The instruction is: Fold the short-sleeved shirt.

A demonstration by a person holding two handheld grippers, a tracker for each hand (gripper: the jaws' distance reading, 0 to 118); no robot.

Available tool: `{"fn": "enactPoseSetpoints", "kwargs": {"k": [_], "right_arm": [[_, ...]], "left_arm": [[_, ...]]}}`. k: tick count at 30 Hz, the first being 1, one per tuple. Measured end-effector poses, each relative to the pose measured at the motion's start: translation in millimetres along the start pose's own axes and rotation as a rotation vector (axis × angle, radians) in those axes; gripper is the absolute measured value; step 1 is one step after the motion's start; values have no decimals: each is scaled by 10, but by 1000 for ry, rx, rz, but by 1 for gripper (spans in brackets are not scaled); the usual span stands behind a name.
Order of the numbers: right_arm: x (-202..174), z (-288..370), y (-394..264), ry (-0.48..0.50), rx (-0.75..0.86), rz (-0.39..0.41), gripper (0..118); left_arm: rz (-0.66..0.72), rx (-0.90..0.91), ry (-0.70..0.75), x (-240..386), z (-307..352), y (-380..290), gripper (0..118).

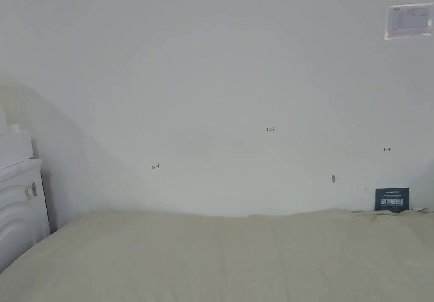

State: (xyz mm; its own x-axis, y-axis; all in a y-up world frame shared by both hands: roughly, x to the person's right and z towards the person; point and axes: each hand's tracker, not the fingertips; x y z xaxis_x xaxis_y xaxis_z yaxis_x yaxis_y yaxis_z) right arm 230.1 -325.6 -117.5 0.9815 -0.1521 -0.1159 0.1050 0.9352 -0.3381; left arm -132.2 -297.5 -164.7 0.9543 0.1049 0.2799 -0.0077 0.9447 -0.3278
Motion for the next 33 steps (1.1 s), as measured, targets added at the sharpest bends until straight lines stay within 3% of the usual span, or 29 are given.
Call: {"fn": "enactPoseSetpoints", "kwargs": {"k": [7,11,12,14,16,19,26,33], "right_arm": [[-53,-12,-3,5,-9,12,3],[-121,81,35,-8,-14,15,6],[-158,133,42,-41,16,34,12],[-196,164,51,-67,49,48,46],[-208,157,68,-58,41,54,74],[-234,164,63,-70,48,74,81],[-264,193,83,-106,56,106,85],[-214,188,116,-71,49,24,85]], "left_arm": [[-21,-7,22,25,10,5,2],[-60,-24,38,73,65,36,9],[-69,-15,31,70,80,46,17],[-53,-8,37,91,99,70,51],[-25,15,57,109,126,70,83],[-16,17,24,139,163,67,108],[-20,23,43,142,182,86,112],[-6,37,40,172,186,92,118]]}}
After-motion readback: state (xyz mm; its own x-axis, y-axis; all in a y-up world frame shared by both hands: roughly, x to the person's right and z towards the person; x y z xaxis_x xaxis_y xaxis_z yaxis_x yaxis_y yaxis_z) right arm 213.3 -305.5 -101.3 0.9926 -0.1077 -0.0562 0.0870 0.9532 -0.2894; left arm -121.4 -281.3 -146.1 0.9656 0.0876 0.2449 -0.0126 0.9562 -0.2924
